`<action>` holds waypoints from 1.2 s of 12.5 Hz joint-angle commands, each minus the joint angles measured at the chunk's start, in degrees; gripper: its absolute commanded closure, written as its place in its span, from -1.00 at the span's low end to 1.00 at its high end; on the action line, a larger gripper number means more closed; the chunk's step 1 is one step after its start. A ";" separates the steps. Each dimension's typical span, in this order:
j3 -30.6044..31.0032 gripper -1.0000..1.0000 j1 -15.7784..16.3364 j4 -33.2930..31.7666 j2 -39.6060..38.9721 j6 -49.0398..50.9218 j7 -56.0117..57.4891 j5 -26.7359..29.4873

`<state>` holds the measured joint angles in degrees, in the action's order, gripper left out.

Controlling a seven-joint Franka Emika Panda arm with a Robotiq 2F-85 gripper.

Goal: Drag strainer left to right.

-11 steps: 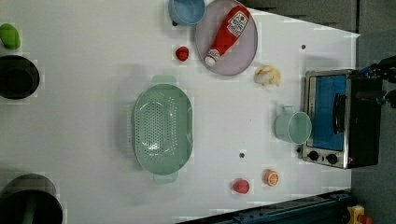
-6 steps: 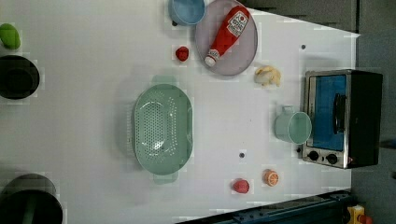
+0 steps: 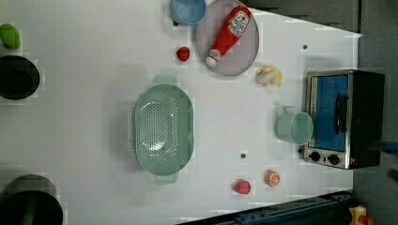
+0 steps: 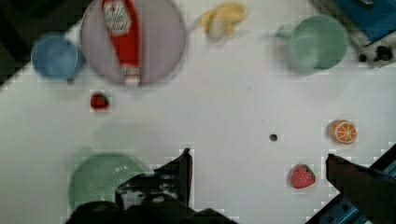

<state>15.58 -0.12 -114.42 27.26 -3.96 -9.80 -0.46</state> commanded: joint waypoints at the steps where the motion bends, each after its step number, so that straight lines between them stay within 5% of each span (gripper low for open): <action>1: 6.49 -1.00 1.20 -1.78 -7.68 -3.72 -6.30 0.23; 8: 19.59 -1.00 1.25 -7.54 -24.59 -22.10 -44.14 0.04; 15: 20.54 -1.00 1.33 -15.15 -42.50 -48.52 -67.07 -3.15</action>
<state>36.26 0.61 -127.80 -13.27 -52.93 -68.54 -3.89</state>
